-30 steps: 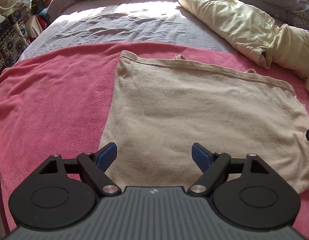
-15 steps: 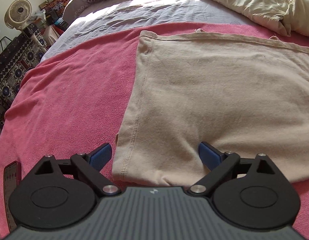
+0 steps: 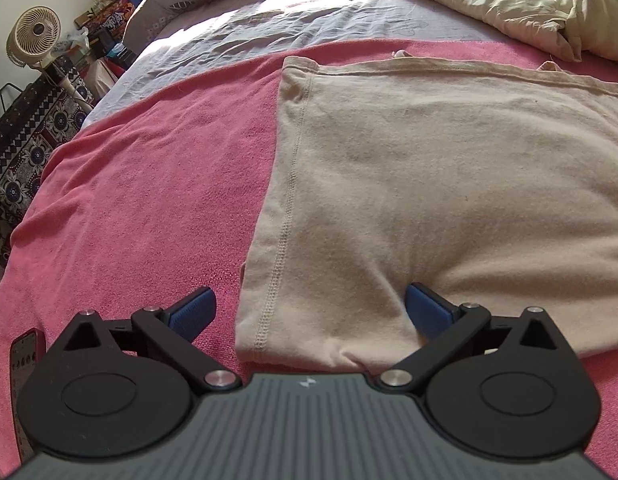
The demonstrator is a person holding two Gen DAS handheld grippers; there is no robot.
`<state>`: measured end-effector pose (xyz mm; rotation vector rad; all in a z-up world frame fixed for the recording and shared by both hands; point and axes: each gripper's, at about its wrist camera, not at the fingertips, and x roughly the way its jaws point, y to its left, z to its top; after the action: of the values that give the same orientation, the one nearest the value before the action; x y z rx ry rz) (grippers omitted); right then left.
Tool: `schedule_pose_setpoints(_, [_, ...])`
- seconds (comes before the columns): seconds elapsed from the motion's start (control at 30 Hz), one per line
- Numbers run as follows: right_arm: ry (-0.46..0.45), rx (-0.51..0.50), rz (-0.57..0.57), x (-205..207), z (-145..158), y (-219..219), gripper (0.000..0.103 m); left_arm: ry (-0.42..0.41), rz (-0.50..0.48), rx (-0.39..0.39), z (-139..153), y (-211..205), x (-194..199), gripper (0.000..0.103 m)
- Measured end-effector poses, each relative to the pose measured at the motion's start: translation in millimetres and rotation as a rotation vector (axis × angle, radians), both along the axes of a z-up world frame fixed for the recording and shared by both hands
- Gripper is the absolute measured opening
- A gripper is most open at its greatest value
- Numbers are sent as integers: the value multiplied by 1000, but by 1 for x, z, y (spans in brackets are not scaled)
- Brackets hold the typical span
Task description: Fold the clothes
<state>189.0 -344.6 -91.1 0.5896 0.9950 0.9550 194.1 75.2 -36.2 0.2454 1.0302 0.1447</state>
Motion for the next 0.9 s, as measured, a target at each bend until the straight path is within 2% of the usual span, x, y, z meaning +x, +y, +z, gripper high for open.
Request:
schedule_pose_setpoints(0.2, [33, -40, -48, -9, 3, -17, 2, -8, 7, -22, 0, 3, -1, 103])
schedule_pose_setpoints(0.33, [100, -116, -170, -24, 11, -41, 1, -15, 18, -65, -1, 10, -3, 103])
schedule_pose_setpoints(0.4, [117, -172, -234, -30, 23, -44, 3, -20, 28, -93, -1, 14, -4, 103])
schedule_pose_setpoints(0.47, [106, -235, -284, -34, 37, -36, 8, -30, 35, -117, -2, 17, -6, 103])
schedule_pose_setpoints(0.53, [83, -262, -309, -32, 49, -16, 9, -37, 41, -140, -2, 20, -8, 103])
schedule_pose_setpoints(0.63, [43, -275, -268, -21, 53, 27, 12, -36, 38, -163, -2, 24, -8, 103])
schedule_pose_setpoints(0.7, [34, -360, -280, -16, 48, 45, 13, -23, 22, -168, 0, 26, -8, 103])
schedule_pose_setpoints(0.73, [40, -416, -315, -14, 44, 48, 4, -15, 9, -166, 2, 27, -9, 103])
schedule_pose_setpoints(0.8, [104, -451, -428, -13, 45, 44, 2, -1, -9, -155, 5, 31, -12, 103])
schedule_pose_setpoints(0.83, [120, -504, -476, -14, 50, 45, 1, 3, -13, -144, 6, 33, -14, 103])
schedule_pose_setpoints(0.9, [76, -640, -492, -20, 63, 60, 3, 11, -9, -120, 10, 40, -21, 103])
